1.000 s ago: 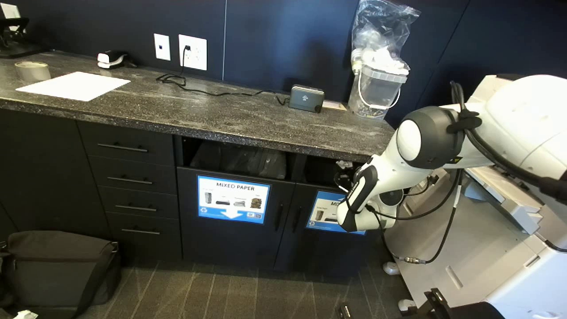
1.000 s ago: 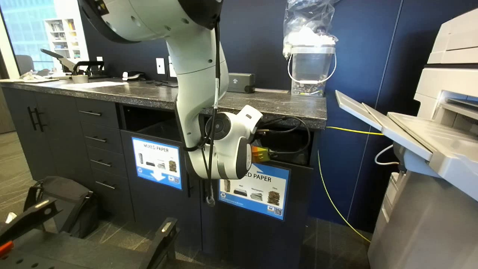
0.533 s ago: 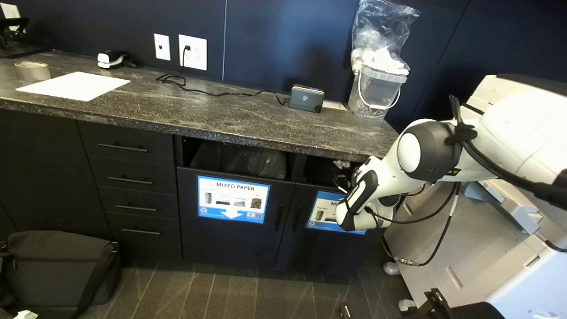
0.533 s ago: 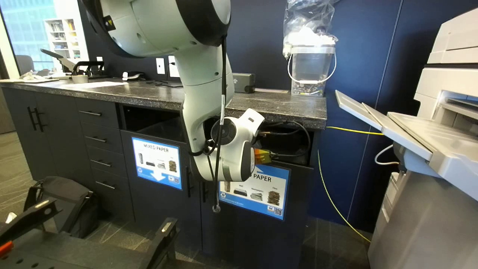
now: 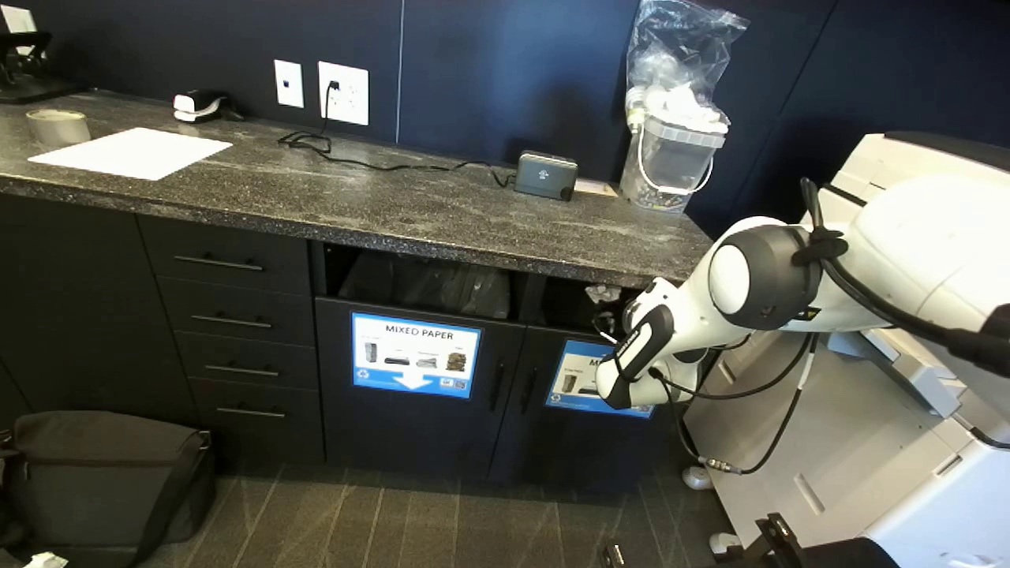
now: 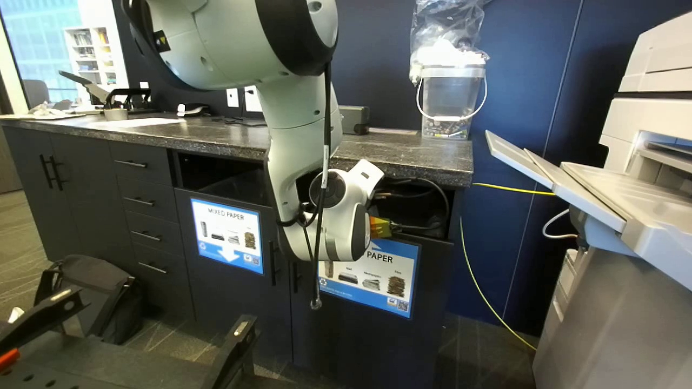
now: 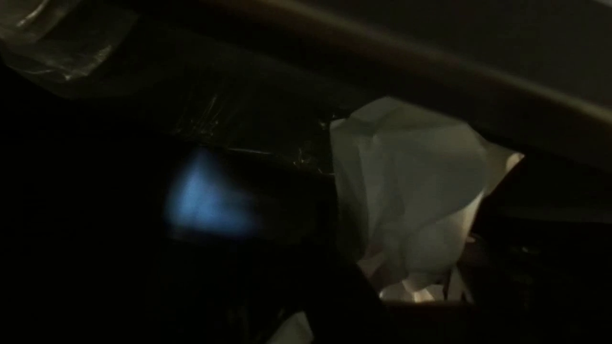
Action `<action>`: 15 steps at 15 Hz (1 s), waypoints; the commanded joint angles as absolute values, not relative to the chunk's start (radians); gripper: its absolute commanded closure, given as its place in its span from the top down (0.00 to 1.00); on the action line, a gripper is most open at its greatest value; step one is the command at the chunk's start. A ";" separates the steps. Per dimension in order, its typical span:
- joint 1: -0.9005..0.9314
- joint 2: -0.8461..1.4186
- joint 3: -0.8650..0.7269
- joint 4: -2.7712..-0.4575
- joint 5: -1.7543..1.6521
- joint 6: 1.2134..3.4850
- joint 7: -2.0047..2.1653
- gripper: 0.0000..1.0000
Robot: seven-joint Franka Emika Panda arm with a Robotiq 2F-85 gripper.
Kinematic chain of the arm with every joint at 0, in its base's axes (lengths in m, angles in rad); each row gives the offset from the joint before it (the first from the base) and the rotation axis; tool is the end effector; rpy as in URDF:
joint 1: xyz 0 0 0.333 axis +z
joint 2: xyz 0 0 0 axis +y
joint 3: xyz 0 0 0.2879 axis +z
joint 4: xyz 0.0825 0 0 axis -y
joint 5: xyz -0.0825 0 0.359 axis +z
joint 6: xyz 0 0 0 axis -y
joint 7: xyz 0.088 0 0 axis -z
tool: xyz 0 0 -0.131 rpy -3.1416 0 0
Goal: Pick up the paper from the countertop and place it in the bin underneath the counter on the right
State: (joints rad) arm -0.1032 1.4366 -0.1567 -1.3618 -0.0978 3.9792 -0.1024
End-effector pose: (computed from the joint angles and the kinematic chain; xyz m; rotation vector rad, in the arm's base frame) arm 0.6400 -0.1148 0.0134 2.4291 0.2385 1.5885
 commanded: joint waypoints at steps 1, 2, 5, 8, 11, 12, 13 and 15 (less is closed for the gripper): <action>-0.124 1.466 -0.141 -1.303 -0.121 3.981 -0.088 0.78; -0.125 1.466 -0.140 -1.305 -0.122 3.981 -0.087 0.86; -0.125 1.465 -0.139 -1.314 -0.125 3.989 -0.086 1.00; -0.119 1.455 -0.137 -1.346 -0.120 4.010 -0.088 1.00; -0.106 1.443 -0.133 -1.393 -0.096 4.023 -0.096 1.00; -0.103 1.444 -0.132 -1.407 -0.089 4.037 -0.099 0.99; -0.097 1.443 -0.131 -1.429 -0.076 4.065 -0.106 1.00; -0.083 1.433 -0.131 -1.486 -0.048 4.125 -0.120 1.00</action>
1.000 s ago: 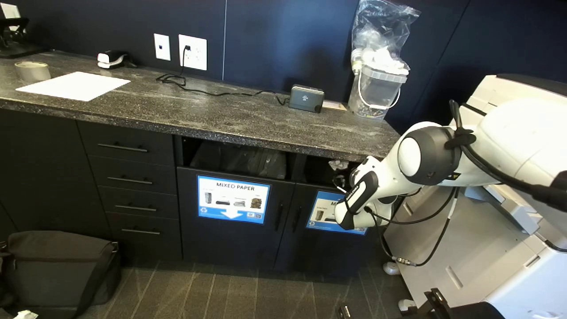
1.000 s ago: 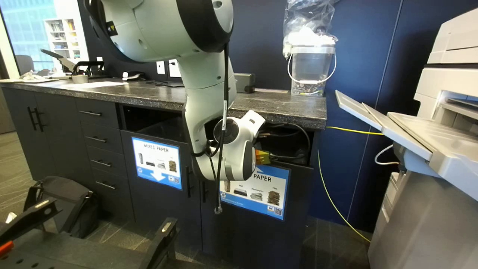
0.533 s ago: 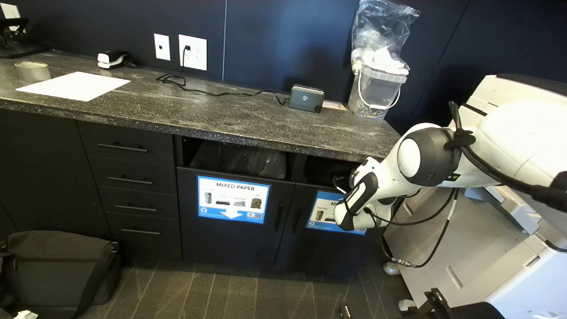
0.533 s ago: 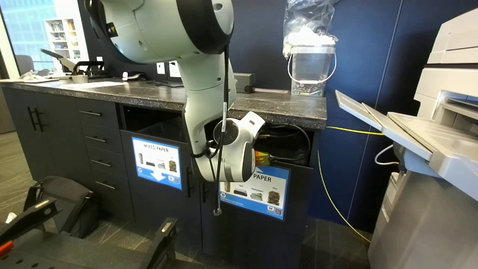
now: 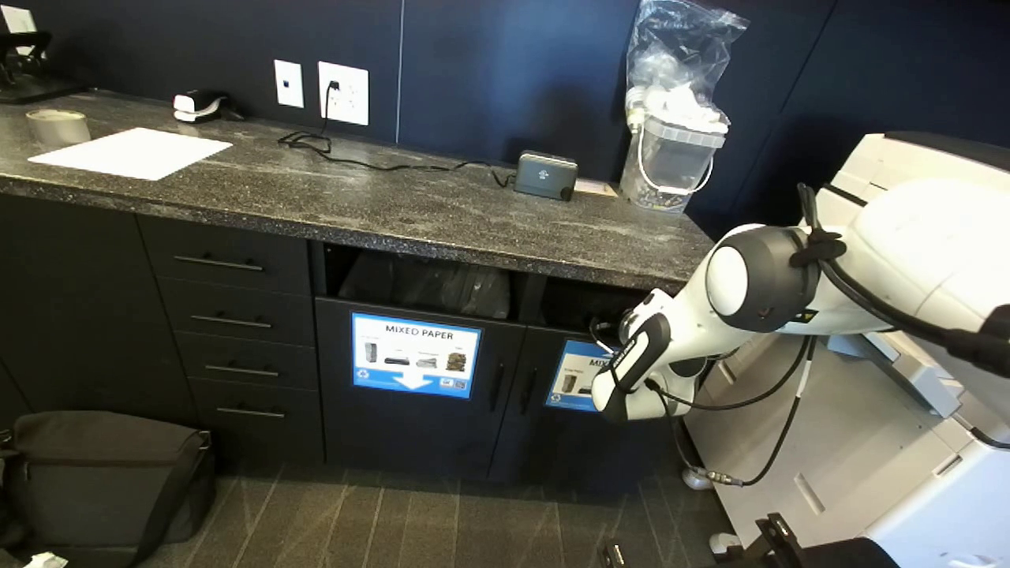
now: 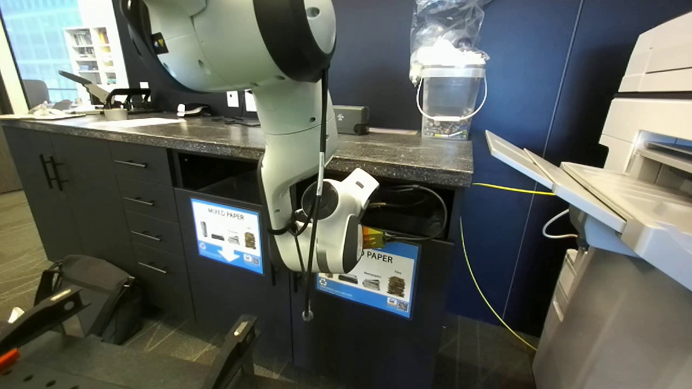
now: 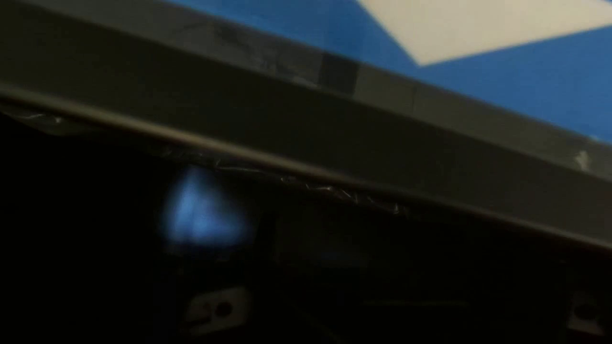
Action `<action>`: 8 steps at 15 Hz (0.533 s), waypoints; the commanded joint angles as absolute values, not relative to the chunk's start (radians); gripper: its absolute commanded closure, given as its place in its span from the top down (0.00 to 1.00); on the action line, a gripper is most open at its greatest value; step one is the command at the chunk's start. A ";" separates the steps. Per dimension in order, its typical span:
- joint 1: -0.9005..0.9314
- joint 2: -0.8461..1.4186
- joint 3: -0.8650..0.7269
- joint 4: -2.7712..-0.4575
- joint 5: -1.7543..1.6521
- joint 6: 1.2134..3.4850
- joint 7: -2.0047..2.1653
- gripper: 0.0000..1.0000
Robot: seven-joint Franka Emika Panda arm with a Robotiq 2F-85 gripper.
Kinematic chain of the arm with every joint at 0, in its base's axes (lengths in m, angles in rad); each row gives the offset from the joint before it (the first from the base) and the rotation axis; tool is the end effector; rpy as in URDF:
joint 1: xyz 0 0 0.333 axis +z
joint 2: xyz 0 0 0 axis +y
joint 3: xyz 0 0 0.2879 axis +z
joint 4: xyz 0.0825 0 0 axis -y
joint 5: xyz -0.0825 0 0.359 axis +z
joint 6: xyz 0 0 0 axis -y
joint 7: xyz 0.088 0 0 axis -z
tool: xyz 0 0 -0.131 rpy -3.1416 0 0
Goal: Pick up the paper from the countertop and place it in the bin underneath the counter on the right
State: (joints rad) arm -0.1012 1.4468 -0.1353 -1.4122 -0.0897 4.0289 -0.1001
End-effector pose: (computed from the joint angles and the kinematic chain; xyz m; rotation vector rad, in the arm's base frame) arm 0.6219 -0.1052 -0.0034 2.4575 0.2134 1.5947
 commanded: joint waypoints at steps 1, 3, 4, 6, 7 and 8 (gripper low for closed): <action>-0.075 1.427 -0.131 -1.515 -0.032 4.165 -0.127 1.00; -0.057 1.411 -0.129 -1.587 0.002 4.250 -0.141 1.00; -0.047 1.403 -0.130 -1.628 0.019 4.295 -0.150 1.00; -0.034 1.418 -0.129 -1.547 0.052 4.227 -0.161 1.00; -0.026 1.407 -0.131 -1.554 0.065 4.216 -0.168 1.00; -0.014 1.352 -0.133 -1.704 0.069 4.319 -0.171 1.00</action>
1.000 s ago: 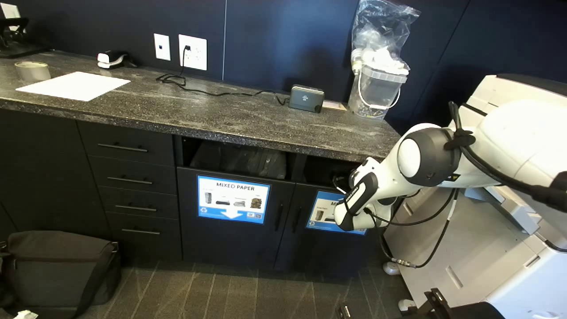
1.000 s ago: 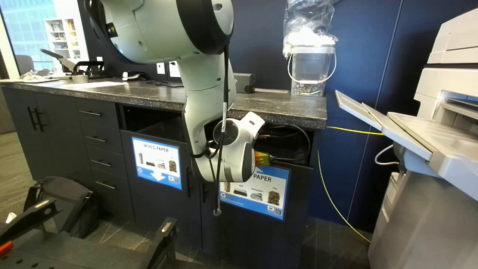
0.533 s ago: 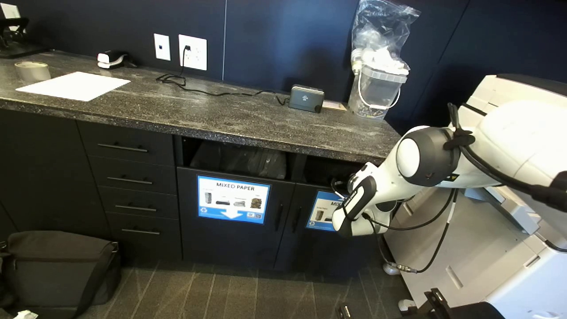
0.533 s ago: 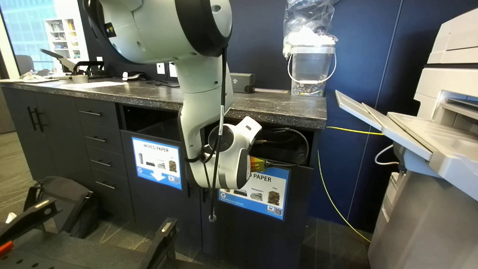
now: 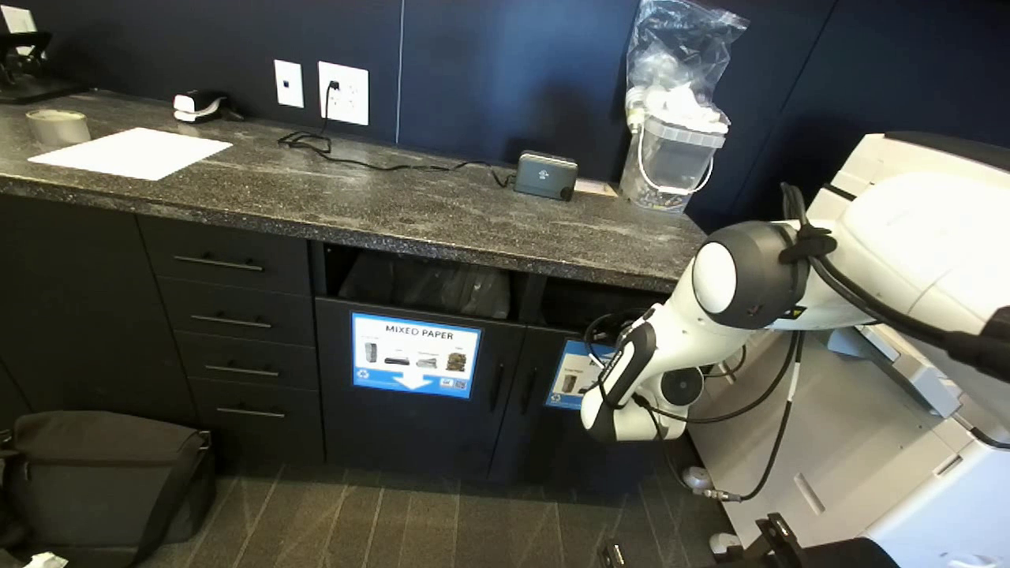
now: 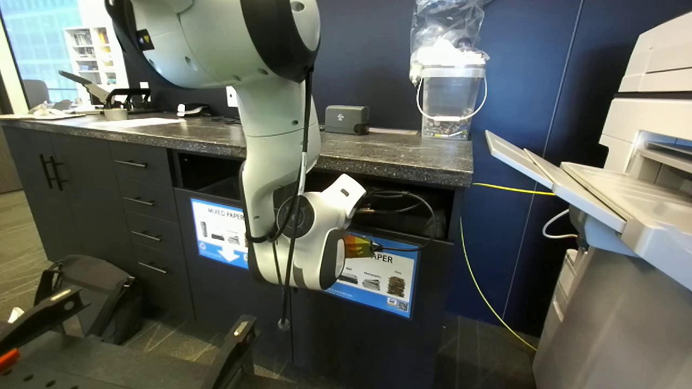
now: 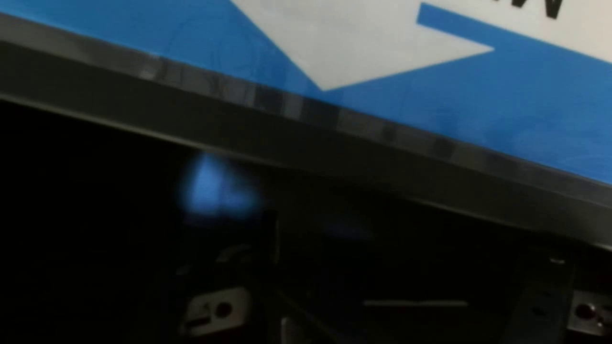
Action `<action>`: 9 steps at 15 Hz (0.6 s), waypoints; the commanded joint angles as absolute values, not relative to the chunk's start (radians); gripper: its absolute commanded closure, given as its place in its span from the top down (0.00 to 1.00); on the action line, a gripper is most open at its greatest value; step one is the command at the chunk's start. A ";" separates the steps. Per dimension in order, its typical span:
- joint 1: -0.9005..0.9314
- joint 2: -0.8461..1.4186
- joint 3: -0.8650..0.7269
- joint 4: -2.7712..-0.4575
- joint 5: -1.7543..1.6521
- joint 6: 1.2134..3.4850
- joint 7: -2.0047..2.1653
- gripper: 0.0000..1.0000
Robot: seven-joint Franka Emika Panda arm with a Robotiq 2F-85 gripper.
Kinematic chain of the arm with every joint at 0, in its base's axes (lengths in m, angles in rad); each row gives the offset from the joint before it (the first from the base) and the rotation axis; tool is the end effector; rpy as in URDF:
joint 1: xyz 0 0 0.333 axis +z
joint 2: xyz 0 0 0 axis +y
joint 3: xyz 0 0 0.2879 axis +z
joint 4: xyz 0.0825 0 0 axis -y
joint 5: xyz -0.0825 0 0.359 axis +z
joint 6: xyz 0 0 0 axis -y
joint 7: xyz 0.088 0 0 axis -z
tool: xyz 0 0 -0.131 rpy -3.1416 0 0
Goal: Pick up the paper from the countertop and place it in the bin underneath the counter on the right
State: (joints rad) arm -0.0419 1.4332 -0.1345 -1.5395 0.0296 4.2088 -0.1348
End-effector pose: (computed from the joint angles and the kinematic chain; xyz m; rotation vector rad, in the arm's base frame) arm 0.5871 -0.0856 -0.0048 2.3737 0.1624 1.6711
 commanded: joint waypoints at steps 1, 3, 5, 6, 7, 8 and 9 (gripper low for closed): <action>-0.011 1.358 -0.136 -1.612 0.071 4.225 -0.179 1.00; 0.003 1.300 -0.142 -1.685 0.079 4.217 -0.191 1.00; 0.014 1.252 -0.149 -1.730 0.099 4.219 -0.214 1.00; 0.018 1.224 -0.156 -1.759 0.099 4.219 -0.225 1.00; 0.021 1.185 -0.159 -1.828 0.097 4.256 -0.228 1.00; 0.017 1.145 -0.158 -1.875 0.083 4.248 -0.222 1.00; 0.008 1.135 -0.152 -1.935 0.059 4.267 -0.203 1.00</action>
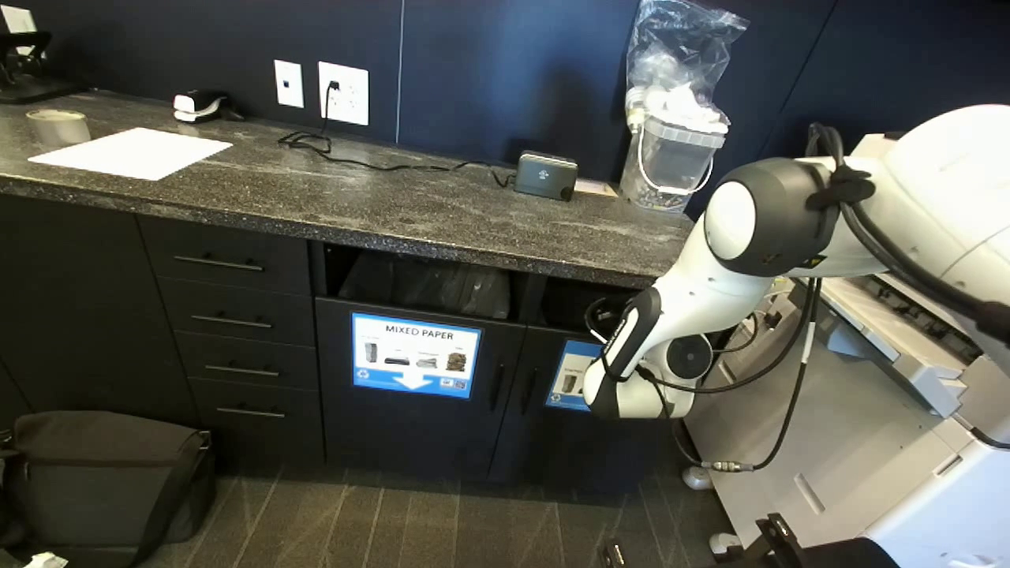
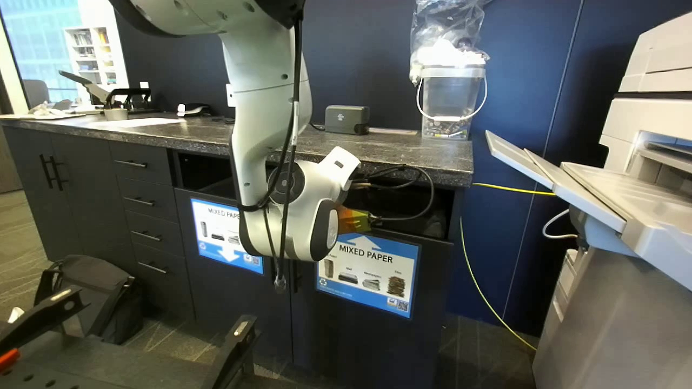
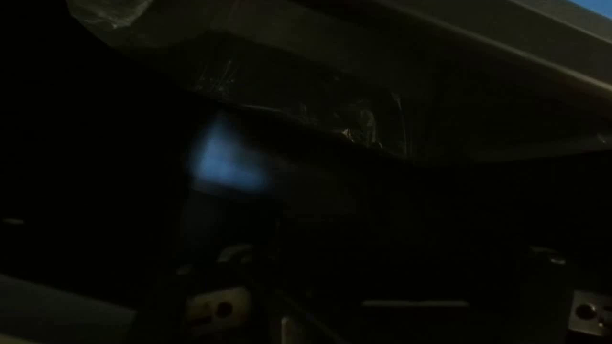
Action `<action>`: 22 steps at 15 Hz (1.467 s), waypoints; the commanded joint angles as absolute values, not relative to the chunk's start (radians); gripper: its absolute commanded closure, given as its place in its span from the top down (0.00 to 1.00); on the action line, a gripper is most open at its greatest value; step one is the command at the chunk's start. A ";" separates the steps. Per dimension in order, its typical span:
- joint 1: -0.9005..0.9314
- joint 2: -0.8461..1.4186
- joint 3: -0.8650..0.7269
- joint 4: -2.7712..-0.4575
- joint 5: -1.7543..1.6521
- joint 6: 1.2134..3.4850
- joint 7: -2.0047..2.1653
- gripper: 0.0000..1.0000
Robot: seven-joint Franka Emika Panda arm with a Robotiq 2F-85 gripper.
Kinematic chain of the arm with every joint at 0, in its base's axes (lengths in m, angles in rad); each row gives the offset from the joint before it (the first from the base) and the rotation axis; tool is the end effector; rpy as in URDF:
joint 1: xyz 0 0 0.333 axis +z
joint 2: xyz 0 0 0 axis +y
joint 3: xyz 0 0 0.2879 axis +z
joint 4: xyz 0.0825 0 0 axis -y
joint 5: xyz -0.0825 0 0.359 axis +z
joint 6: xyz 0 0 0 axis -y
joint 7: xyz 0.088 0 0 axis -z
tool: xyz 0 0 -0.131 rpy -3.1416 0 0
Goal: Pick up the paper from the countertop and place it in the bin underneath the counter on the right
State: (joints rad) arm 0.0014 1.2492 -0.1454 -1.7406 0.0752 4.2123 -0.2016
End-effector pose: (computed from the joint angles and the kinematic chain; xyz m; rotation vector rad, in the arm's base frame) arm 0.5858 -0.0779 0.0475 2.3401 0.2010 1.6221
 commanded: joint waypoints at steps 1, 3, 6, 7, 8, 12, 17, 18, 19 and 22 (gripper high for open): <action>0.004 1.074 -0.152 -1.981 0.034 4.219 -0.194 1.00; -0.012 1.024 -0.145 -2.081 -0.015 4.197 -0.169 1.00; -0.021 0.907 -0.146 -2.236 -0.071 4.137 -0.159 1.00; -0.022 0.864 -0.148 -2.288 -0.081 4.117 -0.161 1.00; -0.020 0.811 -0.150 -2.342 -0.085 4.076 -0.166 1.00; 0.003 0.604 -0.157 -2.531 -0.059 3.881 -0.195 1.00; 0.114 0.331 -0.207 -2.677 0.048 3.481 -0.259 1.00; 0.167 0.276 -0.245 -2.698 0.085 3.398 -0.282 1.00; 0.236 0.220 -0.299 -2.715 0.125 3.313 -0.302 1.00; 0.478 0.164 -0.545 -2.709 0.217 3.137 -0.357 1.00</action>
